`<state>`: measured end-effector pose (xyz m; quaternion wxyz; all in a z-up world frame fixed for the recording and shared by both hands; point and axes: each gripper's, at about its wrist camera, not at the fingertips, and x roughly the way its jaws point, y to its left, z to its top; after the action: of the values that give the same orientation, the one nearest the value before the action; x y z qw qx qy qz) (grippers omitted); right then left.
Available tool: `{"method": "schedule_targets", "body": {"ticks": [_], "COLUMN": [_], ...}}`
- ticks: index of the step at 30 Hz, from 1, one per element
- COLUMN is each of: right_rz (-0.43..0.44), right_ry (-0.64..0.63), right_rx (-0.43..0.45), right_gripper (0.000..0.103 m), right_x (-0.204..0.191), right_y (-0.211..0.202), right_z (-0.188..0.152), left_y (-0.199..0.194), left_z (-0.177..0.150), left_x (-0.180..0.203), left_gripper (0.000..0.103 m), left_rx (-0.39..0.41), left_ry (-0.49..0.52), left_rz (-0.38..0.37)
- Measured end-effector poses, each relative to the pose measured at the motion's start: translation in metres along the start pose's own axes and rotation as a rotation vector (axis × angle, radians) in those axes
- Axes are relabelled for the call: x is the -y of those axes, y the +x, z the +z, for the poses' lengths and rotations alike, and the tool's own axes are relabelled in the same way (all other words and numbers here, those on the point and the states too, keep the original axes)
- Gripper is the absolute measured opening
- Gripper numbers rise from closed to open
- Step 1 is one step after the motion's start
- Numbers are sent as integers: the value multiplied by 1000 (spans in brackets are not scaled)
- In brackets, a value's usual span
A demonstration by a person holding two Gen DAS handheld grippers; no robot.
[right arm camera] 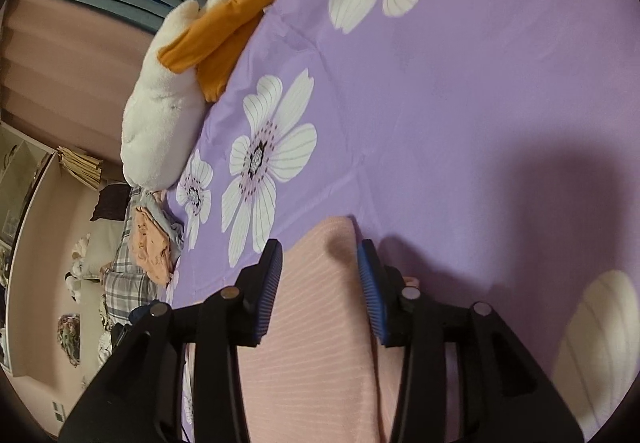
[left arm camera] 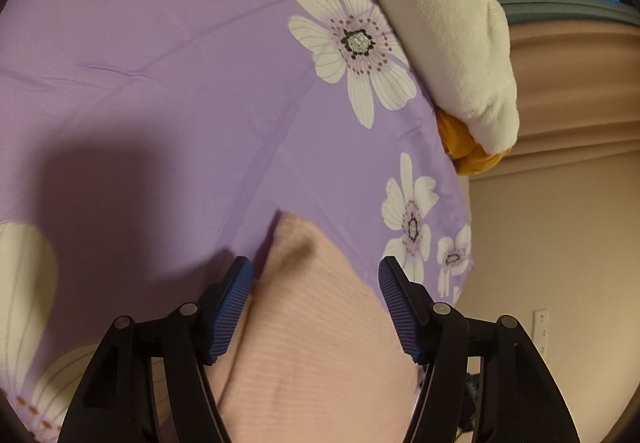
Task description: Fold small clothes
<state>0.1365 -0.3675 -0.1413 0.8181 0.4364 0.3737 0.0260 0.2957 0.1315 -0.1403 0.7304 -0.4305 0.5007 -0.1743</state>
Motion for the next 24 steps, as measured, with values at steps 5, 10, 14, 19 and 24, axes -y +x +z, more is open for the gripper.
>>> {"method": "schedule_targets", "body": {"ticks": [5, 10, 14, 19, 24], "right_rz": [-4, -37, -32, -48, -65], "right_ry": [-52, -128, -177, -227, -224], "right_rx": [14, -11, -57, -92, -121], "right_gripper": [41, 41, 41, 41, 41], "right_x": [-4, 0, 1, -1, 3], "right_y": [-29, -59, -76, -82, -77], "right_z": [-16, -46, -74, -99, -113], "left_y": [-19, -42, -58, -74, -73], "left_z": [-22, -57, -71, -80, -91], "left_x": [3, -8, -25, -44, -46], "left_gripper": [64, 64, 64, 64, 64], "left_rx": [-6, -43, -47, -46, -75], "left_ry": [124, 278, 284, 236, 230], "left_rz": [25, 42, 39, 6, -27]}}
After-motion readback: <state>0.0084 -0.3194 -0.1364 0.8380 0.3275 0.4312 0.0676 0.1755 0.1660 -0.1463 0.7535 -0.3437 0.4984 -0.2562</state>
